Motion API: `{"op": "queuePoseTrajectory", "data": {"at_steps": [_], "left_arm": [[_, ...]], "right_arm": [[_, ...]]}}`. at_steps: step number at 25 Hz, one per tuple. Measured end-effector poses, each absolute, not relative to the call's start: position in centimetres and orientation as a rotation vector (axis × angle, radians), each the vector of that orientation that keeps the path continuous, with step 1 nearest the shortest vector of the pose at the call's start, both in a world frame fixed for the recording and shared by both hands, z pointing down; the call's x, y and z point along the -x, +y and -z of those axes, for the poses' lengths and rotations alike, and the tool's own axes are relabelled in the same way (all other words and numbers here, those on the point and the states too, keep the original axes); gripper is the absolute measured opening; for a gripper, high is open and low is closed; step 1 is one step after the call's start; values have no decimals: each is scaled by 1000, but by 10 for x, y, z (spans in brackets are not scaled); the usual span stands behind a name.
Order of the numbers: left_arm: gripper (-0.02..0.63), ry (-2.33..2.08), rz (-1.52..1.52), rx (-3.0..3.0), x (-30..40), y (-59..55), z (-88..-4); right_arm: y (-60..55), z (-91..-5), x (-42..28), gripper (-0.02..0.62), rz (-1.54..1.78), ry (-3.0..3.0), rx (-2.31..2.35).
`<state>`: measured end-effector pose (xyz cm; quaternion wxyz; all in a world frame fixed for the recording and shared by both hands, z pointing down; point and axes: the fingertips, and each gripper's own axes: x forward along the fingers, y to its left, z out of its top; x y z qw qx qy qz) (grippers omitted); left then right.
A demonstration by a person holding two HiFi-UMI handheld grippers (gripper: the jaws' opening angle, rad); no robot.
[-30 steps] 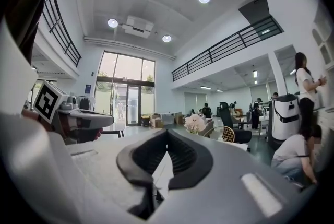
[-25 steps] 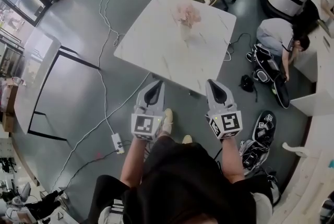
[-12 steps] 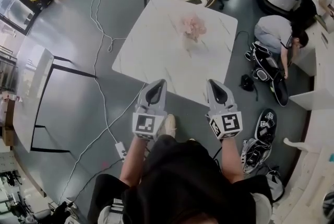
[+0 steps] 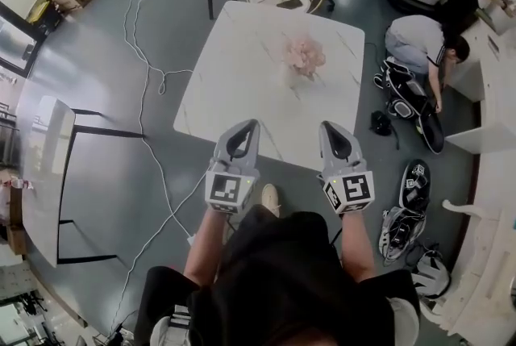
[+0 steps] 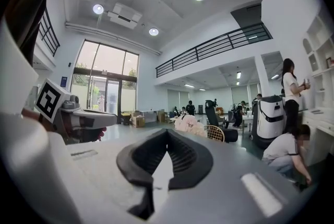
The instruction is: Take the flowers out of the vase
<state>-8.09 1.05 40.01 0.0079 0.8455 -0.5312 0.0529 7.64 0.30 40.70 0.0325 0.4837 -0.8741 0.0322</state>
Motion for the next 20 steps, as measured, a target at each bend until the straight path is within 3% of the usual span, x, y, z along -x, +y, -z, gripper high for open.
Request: {"op": "queuePoseTrajectory", "data": {"at_steps": [20], "left_arm": [[8,-1583,-154,-2683,108,-35,-409]], "right_arm": [[-38,-427,-52,3,-137,-2637,-1558]]}}
